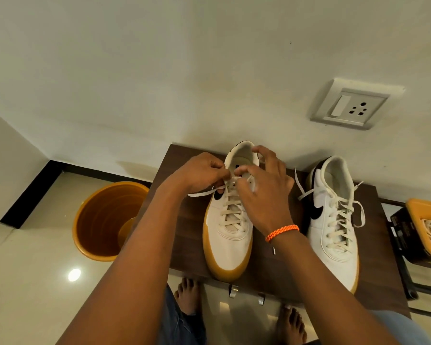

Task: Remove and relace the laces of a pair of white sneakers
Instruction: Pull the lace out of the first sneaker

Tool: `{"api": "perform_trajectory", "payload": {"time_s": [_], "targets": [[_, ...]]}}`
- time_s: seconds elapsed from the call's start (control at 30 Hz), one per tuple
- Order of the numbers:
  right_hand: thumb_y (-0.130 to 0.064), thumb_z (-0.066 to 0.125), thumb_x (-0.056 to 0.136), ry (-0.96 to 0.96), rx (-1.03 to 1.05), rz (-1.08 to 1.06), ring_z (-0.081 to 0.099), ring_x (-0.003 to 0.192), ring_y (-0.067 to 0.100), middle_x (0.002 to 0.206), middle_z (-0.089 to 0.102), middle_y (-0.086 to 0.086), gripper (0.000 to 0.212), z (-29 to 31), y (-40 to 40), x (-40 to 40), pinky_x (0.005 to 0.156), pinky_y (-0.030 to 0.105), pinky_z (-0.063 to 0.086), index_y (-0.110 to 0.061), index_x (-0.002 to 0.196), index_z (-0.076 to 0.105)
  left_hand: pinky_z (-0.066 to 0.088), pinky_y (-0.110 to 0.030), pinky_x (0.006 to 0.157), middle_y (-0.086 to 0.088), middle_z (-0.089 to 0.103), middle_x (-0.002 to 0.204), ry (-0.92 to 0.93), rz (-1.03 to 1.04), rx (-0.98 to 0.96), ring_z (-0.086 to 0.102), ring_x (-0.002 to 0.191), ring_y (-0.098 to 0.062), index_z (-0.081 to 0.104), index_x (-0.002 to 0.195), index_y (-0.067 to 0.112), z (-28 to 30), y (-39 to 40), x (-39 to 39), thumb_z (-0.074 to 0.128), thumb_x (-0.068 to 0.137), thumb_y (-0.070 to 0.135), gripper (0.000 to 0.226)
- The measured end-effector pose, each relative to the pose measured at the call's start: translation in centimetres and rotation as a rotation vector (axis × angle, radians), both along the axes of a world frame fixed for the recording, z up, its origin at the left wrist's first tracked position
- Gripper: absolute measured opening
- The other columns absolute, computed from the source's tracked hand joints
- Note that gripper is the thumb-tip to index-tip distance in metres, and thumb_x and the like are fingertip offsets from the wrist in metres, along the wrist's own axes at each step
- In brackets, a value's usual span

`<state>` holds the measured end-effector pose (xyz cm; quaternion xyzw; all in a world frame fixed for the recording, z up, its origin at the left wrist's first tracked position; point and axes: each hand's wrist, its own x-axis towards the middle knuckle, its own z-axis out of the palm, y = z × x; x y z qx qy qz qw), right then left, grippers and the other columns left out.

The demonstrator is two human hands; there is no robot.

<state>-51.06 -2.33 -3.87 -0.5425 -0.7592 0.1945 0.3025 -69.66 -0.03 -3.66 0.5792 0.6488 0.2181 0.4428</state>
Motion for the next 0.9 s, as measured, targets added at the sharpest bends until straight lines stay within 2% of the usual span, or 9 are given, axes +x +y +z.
{"api": "perform_trajectory", "payload": {"time_s": [0.1,0.2,0.33,0.4,0.47,0.57,0.67,0.77,0.9], "targets": [[-0.028,0.070,0.090,-0.127,-0.008,0.061,0.024,0.146,0.012,0.159,0.034,-0.015,0.010,-0.6,0.1,-0.1,0.097,0.036,0.017,-0.033,0.097,0.075,0.056,-0.045,0.086,-0.011,0.076,0.079,-0.035,-0.016,-0.018,0.072,0.078,-0.028,0.076,0.077,0.011,0.0,-0.1,0.0,0.068,0.098,0.026,0.027],[-0.026,0.073,0.087,-0.055,-0.031,0.087,0.030,0.143,0.011,0.155,0.040,-0.018,0.009,-1.2,0.2,0.2,0.095,0.037,0.019,-0.034,0.089,0.077,0.057,-0.045,0.090,-0.007,0.077,0.079,-0.039,-0.018,-0.025,0.075,0.081,-0.026,0.078,0.081,0.012,-0.1,0.0,-0.1,0.068,0.097,0.024,0.023],[-0.030,0.071,0.077,0.312,-0.178,0.015,0.054,0.120,0.008,0.131,0.053,-0.023,0.014,-0.7,1.3,1.0,0.094,0.046,0.044,-0.027,0.064,0.073,0.063,-0.036,0.078,-0.012,0.079,0.085,-0.089,-0.010,-0.063,0.078,0.077,-0.026,0.078,0.094,0.007,0.0,0.0,0.0,0.065,0.101,0.020,0.019],[-0.015,0.068,0.081,0.620,-0.284,-0.051,0.064,0.094,0.004,0.122,0.058,-0.006,0.018,-0.3,1.8,1.4,0.080,0.038,0.054,-0.009,0.064,0.072,0.056,-0.024,0.061,-0.011,0.077,0.080,-0.081,-0.006,-0.063,0.072,0.064,-0.017,0.077,0.099,0.004,0.3,-0.2,0.1,0.063,0.103,0.018,0.020],[-0.001,0.062,0.087,0.714,-0.306,-0.136,0.062,0.076,-0.001,0.119,0.059,0.007,0.017,0.1,1.7,1.5,0.073,0.034,0.052,0.003,0.073,0.070,0.054,-0.021,0.057,-0.012,0.076,0.075,-0.076,-0.009,-0.063,0.069,0.060,-0.016,0.076,0.100,0.004,0.5,-0.4,0.2,0.063,0.103,0.019,0.021],[-0.022,0.064,0.090,0.263,-0.048,-0.131,0.055,0.112,0.002,0.130,0.053,-0.012,0.014,0.1,0.9,1.3,0.094,0.039,0.043,-0.023,0.084,0.076,0.056,-0.025,0.058,-0.013,0.076,0.073,-0.085,-0.002,-0.070,0.069,0.058,-0.023,0.076,0.094,0.005,0.8,-0.4,0.2,0.063,0.103,0.020,0.021],[-0.035,0.064,0.090,-0.083,0.066,-0.001,0.033,0.139,0.012,0.153,0.039,-0.015,0.014,0.0,0.2,0.4,0.100,0.039,0.024,-0.036,0.099,0.075,0.052,-0.025,0.053,-0.014,0.077,0.075,-0.076,-0.015,-0.071,0.068,0.057,-0.027,0.076,0.092,0.005,1.1,-0.6,0.1,0.063,0.102,0.022,0.024],[-0.030,0.067,0.092,-0.200,0.027,0.061,0.027,0.146,0.018,0.161,0.032,-0.012,0.013,-0.7,-0.3,-0.2,0.102,0.046,0.028,-0.033,0.103,0.074,0.047,-0.028,0.046,-0.016,0.077,0.079,-0.079,-0.023,-0.094,0.065,0.057,-0.029,0.075,0.097,0.006,1.4,-0.9,-0.1,0.063,0.103,0.025,0.024],[-0.028,0.068,0.091,-0.081,-0.029,0.078,0.030,0.144,0.015,0.157,0.038,-0.017,0.011,-1.3,0.0,-0.2,0.096,0.040,0.021,-0.037,0.092,0.074,0.042,-0.029,0.047,-0.017,0.078,0.084,-0.117,-0.017,-0.125,0.067,0.058,-0.029,0.075,0.101,0.007,1.5,-1.1,-0.3,0.060,0.105,0.027,0.025]]}}
